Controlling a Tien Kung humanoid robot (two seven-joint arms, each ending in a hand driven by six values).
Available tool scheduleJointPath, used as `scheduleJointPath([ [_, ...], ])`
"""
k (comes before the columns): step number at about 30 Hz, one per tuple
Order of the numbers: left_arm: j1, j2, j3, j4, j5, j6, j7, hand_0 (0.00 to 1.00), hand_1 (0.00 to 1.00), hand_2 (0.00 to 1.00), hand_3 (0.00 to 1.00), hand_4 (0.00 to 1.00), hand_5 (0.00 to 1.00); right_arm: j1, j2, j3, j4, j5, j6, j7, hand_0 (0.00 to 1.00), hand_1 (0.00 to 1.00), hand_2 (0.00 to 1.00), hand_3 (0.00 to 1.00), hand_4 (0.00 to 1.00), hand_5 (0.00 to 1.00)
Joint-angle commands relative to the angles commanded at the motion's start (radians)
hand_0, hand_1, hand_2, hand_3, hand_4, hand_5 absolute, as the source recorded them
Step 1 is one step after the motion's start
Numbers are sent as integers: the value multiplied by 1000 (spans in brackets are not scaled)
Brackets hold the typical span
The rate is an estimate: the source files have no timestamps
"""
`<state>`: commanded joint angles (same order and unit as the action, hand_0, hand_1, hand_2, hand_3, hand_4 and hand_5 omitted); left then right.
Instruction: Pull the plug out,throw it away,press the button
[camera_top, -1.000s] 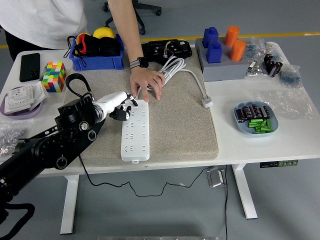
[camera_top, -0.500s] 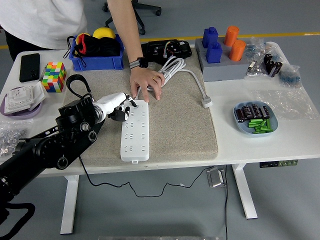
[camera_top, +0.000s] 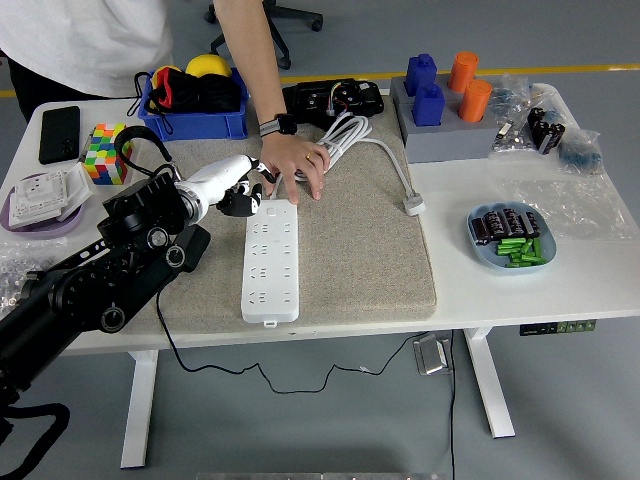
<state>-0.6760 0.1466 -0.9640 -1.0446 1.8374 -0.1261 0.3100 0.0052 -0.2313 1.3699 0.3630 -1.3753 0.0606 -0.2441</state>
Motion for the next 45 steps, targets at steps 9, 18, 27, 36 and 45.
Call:
scheduleJointPath([
  [9,132,45,-257,-128,103,15,0,153,195,358,783,610,2,-3,-2,3,0,-3,0,0,753,702,710,725,762,648],
  [18,253,77,-430,-174,133,69,-45,666,718,744,854,734,50,1,-3,11,3,-5,-1,0,753,702,710,725,762,648],
  [27,348,89,-563,-182,89,168,-169,795,802,814,869,759,174,10,0,13,-1,-12,-1,-1,752,702,710,725,763,649],
  [36,381,79,-613,-184,95,180,-172,810,817,826,869,774,414,8,2,16,1,-14,-1,0,754,702,710,725,763,649],
  [45,400,69,-589,-189,102,142,-124,817,822,834,877,778,399,-4,12,34,-1,-22,-5,1,754,703,710,725,763,649],
])
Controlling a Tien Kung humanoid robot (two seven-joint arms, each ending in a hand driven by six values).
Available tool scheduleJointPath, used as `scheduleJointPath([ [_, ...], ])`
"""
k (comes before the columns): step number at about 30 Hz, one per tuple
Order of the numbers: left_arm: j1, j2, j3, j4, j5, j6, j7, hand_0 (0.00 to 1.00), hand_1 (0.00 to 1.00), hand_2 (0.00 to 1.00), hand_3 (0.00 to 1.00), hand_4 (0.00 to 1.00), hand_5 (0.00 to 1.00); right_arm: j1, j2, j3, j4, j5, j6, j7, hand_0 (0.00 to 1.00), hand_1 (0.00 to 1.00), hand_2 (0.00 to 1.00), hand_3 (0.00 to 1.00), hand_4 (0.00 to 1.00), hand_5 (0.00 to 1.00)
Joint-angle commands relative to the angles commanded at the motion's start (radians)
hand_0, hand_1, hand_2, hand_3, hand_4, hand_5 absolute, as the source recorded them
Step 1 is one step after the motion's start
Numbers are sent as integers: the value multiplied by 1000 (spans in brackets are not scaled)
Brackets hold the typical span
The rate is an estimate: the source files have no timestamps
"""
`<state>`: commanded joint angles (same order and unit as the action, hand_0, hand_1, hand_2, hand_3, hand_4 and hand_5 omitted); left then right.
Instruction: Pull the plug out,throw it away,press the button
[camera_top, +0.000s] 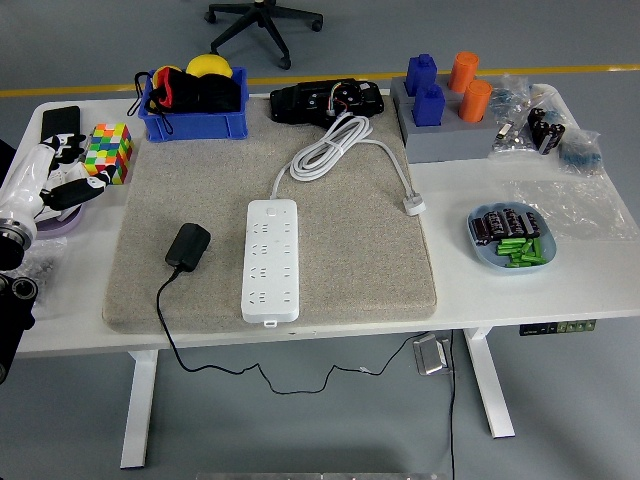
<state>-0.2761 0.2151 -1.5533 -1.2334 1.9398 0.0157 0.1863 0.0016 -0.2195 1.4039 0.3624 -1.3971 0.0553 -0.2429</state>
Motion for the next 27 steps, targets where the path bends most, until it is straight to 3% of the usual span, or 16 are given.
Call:
scheduleJointPath([
  [8,4,2,-20,-18,12,-7,6,824,823,835,876,779,381,3,0,1,-3,0,2,-1,754,703,710,725,763,649],
  [9,4,4,-23,-18,10,-15,2,829,825,839,876,778,345,3,-2,0,-3,0,2,-1,755,706,710,725,763,649],
  [27,13,15,-56,-46,7,-53,-1,831,826,843,877,782,335,19,-7,-7,-2,2,-1,-1,757,710,710,725,762,649],
])
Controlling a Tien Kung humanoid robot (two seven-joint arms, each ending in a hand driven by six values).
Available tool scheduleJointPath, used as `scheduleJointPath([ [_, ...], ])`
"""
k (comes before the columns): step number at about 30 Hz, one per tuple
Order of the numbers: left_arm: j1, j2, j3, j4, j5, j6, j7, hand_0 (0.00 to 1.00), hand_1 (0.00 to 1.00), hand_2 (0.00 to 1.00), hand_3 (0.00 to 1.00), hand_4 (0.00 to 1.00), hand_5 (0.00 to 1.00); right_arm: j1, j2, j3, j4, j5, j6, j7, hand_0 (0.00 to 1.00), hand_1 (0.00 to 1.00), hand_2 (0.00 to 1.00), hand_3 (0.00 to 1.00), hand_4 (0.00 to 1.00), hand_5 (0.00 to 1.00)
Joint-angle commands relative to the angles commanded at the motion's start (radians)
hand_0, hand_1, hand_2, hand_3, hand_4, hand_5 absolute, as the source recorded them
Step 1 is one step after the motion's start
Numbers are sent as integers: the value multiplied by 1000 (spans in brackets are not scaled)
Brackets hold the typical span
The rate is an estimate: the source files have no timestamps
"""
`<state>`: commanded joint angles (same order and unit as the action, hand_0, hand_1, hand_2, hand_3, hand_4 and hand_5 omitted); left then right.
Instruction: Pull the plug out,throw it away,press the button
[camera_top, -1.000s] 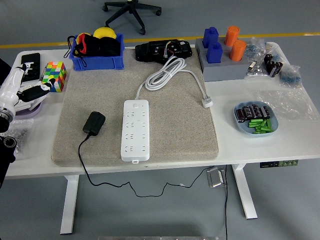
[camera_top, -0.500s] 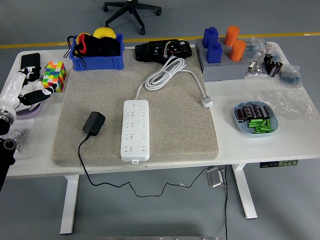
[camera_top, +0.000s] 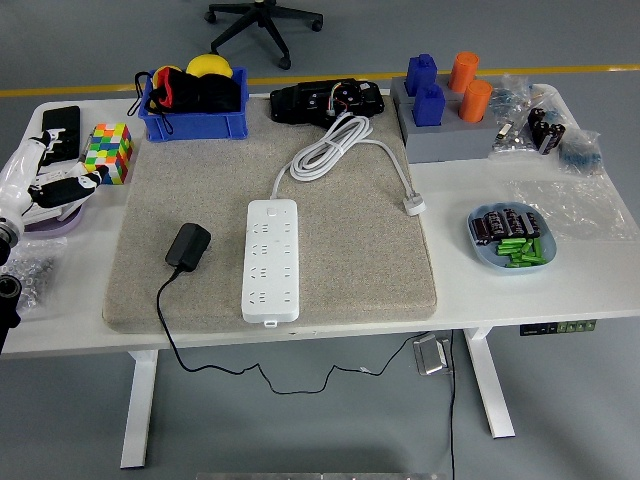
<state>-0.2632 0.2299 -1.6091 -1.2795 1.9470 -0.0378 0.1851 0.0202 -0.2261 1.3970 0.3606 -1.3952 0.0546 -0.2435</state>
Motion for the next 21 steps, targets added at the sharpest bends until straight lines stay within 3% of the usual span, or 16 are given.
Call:
scheduleJointPath([
  [17,5,-6,8,-1,7,-9,10,832,828,844,876,788,332,-10,-2,0,1,3,1,0,757,713,710,725,762,649],
  [18,4,-6,8,1,4,-10,10,832,828,844,876,785,387,-11,-3,0,1,4,2,0,758,710,710,725,761,649],
  [21,1,-6,12,3,3,-13,13,832,828,844,876,785,387,-13,-4,-1,-1,5,3,0,758,710,710,725,761,649],
])
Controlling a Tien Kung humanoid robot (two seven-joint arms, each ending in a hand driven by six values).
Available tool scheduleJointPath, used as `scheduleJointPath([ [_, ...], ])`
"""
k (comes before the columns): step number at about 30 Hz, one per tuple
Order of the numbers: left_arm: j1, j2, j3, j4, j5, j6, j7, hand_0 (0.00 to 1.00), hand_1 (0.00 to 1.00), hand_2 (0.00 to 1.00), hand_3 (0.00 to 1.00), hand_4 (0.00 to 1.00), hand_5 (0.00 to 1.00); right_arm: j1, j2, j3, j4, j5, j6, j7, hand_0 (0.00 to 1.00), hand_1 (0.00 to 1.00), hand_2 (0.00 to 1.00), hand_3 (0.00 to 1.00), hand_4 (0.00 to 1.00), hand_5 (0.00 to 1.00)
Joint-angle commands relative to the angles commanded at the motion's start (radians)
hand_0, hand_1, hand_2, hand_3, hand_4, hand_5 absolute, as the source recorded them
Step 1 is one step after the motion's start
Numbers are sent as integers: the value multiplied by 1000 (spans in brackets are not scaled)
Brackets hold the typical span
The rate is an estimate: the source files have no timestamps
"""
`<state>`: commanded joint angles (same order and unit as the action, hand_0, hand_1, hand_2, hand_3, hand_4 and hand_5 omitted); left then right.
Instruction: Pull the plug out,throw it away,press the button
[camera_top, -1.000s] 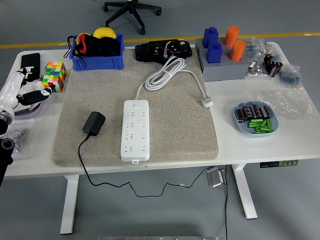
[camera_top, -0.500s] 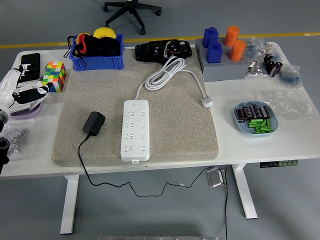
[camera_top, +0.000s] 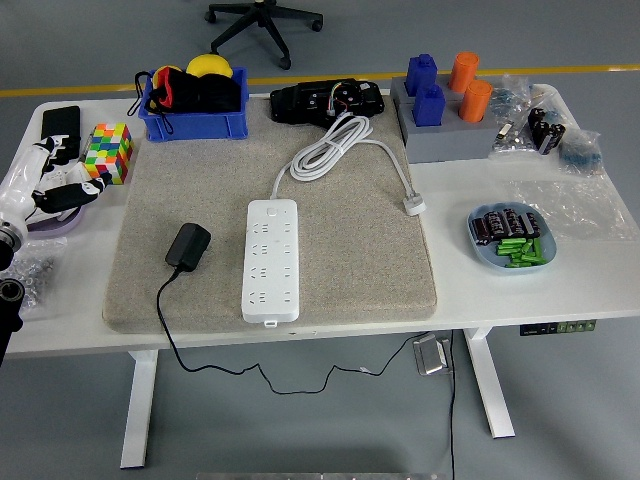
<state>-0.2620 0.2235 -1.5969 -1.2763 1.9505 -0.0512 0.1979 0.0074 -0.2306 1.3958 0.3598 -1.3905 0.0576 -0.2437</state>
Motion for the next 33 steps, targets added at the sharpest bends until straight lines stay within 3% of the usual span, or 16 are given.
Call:
scheduleJointPath([
  [15,-10,3,2,-10,-6,-13,14,830,821,838,872,782,441,9,-1,3,0,-1,-1,0,757,708,711,725,761,648],
  [26,-9,4,0,-20,-5,-14,16,829,818,838,872,781,395,11,-1,6,1,-1,-2,0,757,707,714,728,761,648],
  [27,-8,5,0,-20,-5,-14,16,828,815,837,871,780,446,10,-1,6,2,-1,-2,0,756,707,715,727,761,648],
  [33,-8,6,-1,-22,-4,-7,12,826,815,843,869,781,445,10,-3,5,1,-2,-2,0,756,707,714,726,762,648],
])
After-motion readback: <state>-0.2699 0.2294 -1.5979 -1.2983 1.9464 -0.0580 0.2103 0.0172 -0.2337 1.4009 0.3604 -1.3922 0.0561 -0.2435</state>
